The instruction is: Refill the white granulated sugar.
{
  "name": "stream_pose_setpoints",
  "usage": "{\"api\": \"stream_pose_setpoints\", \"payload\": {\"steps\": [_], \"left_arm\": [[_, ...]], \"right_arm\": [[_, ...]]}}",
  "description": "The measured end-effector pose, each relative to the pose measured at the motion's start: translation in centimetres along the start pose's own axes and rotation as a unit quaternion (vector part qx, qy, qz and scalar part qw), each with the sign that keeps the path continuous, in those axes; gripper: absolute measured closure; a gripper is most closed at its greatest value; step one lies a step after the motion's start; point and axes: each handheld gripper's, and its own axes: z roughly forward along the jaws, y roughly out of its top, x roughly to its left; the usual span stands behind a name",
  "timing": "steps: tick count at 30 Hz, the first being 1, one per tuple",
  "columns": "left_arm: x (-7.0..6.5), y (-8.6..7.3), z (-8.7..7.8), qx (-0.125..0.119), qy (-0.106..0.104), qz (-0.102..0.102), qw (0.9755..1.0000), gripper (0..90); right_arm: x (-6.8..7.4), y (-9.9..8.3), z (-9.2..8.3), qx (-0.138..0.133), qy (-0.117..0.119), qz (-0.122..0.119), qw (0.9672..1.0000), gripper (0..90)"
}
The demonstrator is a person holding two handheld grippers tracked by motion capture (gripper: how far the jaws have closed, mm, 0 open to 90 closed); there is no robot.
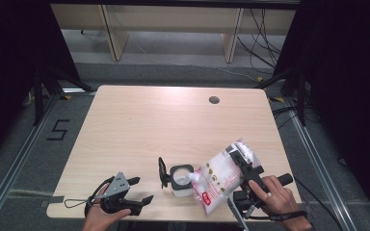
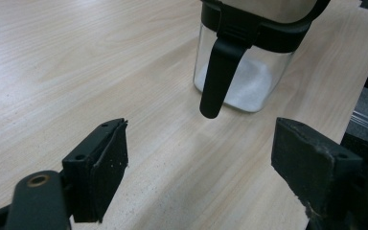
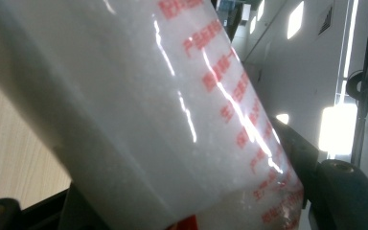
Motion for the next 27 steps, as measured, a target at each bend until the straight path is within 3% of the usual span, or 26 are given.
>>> {"api": "stream_pose_setpoints", "payload": {"steps": [2, 3, 5, 9, 11, 12, 13, 14, 16, 22, 23, 24, 25, 26, 27], "left_arm": [[0.16, -0.01, -0.04, 0.004, -0.001, 0.015, 0.9999, 19.6], [0.07, -0.06, 0.11, -0.002, -0.001, 0.001, 1.0000, 19.6], [0.28, 0.05, 0.06, 0.005, 0.001, 0.015, 0.9999, 19.6], [0.09, -0.08, 0.09, -0.001, 0.000, 0.000, 1.0000, 19.6], [0.17, 0.01, 0.01, 0.004, 0.002, 0.008, 1.0000, 19.6], [0.11, -0.07, -0.03, 0.004, 0.003, 0.006, 1.0000, 19.6], [0.04, -0.13, 0.03, 0.003, 0.000, -0.001, 1.0000, 19.6], [0.16, -0.04, -0.06, 0.005, 0.003, 0.010, 0.9999, 19.6], [0.21, 0.02, -0.01, 0.004, 0.002, 0.008, 1.0000, 19.6], [0.26, 0.03, -0.06, 0.003, 0.004, 0.014, 0.9999, 19.6], [0.06, -0.07, -0.03, 0.002, 0.005, -0.002, 1.0000, 19.6], [0.09, -0.10, -0.01, 0.003, 0.003, 0.001, 1.0000, 19.6], [0.21, -0.09, -0.06, 0.007, 0.002, 0.012, 0.9999, 19.6], [0.29, -0.03, -0.01, 0.004, 0.002, 0.013, 0.9999, 19.6], [0.29, -0.01, 0.01, 0.003, 0.002, 0.012, 0.9999, 19.6]], "right_arm": [[0.01, 0.00, 0.07, -0.004, -0.001, 0.003, 1.0000, 41.7], [0.05, -0.01, 0.08, -0.005, -0.002, 0.004, 1.0000, 41.7], [0.19, -0.03, 0.03, 0.001, 0.005, 0.011, 0.9999, 41.6], [0.61, -0.11, 0.08, 0.008, 0.013, 0.033, 0.9993, 41.7], [0.72, -0.06, 0.08, 0.009, 0.015, 0.040, 0.9991, 41.6], [0.47, -0.02, 0.15, 0.003, 0.012, 0.022, 0.9997, 41.7], [0.49, 0.04, 0.17, 0.002, 0.010, 0.023, 0.9997, 41.6], [0.28, 0.10, 0.20, -0.004, 0.005, 0.010, 0.9999, 41.7], [0.51, 0.10, 0.19, -0.006, 0.007, 0.030, 0.9995, 41.7], [0.18, 0.03, 0.21, -0.011, 0.007, 0.022, 0.9997, 41.7], [0.08, 0.00, 0.22, -0.012, 0.006, 0.017, 0.9998, 41.7], [0.13, -0.04, 0.27, -0.014, 0.005, 0.021, 0.9997, 41.7], [0.47, -0.06, 0.19, -0.004, 0.012, 0.045, 0.9989, 41.7], [0.16, -0.10, 0.20, -0.006, 0.009, 0.029, 0.9995, 41.7], [0.34, -0.17, 0.22, -0.005, 0.011, 0.039, 0.9991, 41.7]]}}
